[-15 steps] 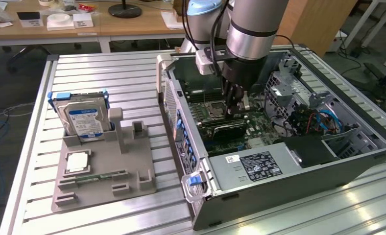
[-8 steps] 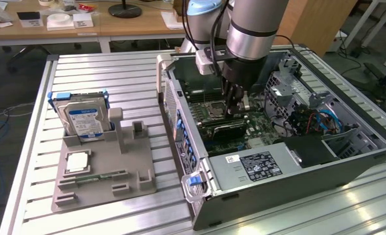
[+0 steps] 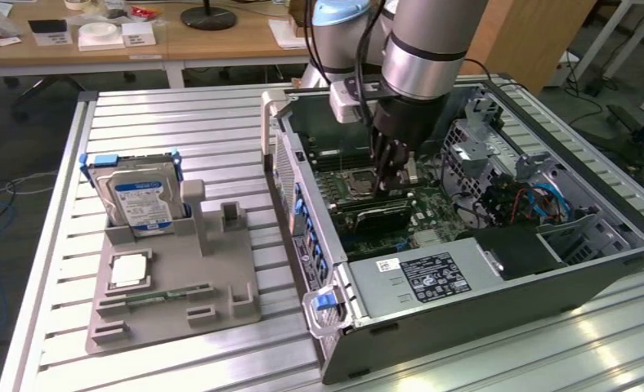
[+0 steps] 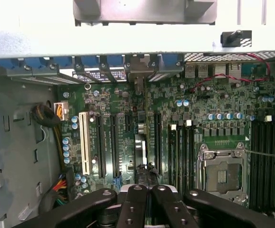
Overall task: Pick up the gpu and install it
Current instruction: 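Press down on the gpu until it lock into place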
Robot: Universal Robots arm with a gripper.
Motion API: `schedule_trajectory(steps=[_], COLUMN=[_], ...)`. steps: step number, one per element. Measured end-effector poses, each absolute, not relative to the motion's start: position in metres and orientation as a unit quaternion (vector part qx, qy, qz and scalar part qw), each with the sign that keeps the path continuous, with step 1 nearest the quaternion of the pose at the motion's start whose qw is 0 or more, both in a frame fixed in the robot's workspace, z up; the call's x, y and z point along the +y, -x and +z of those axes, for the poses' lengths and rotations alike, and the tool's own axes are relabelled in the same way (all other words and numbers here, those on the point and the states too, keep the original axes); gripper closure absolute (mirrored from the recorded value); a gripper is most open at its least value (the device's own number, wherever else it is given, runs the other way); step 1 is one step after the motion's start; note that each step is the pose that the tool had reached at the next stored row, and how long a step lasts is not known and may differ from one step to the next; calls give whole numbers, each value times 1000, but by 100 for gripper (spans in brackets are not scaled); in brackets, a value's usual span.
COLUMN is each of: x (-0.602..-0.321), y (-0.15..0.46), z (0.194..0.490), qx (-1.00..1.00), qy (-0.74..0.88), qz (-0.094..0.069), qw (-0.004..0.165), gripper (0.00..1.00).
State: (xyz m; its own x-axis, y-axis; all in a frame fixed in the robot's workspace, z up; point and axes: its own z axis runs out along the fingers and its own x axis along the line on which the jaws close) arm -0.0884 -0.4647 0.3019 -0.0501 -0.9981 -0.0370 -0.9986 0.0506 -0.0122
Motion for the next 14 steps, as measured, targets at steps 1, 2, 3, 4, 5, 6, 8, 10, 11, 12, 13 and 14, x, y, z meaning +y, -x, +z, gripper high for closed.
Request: schedule_trajectory(steps=[1,2,3,4,5,6,8,10,11,12,13,14], x=[-465,-465,-465,-465,-465,-465,-465,-464,-464,-464,-463,-463], y=[88,88,87,87,87,87,87,87,87,87,87,87], z=[302,302,302,302,302,302,302,302,301,301,300,299], qx=[725,725,725,725,725,725,725,725,725,725,725,725], qy=[689,689,689,689,689,689,689,689,689,689,689,689], qz=[10,12,12,13,13,13,13,13,13,13,13,13], qw=[15,14,13,13,13,13,13,13,13,13,13,12], gripper=[89,89,89,89,89,89,89,89,89,89,89,89])
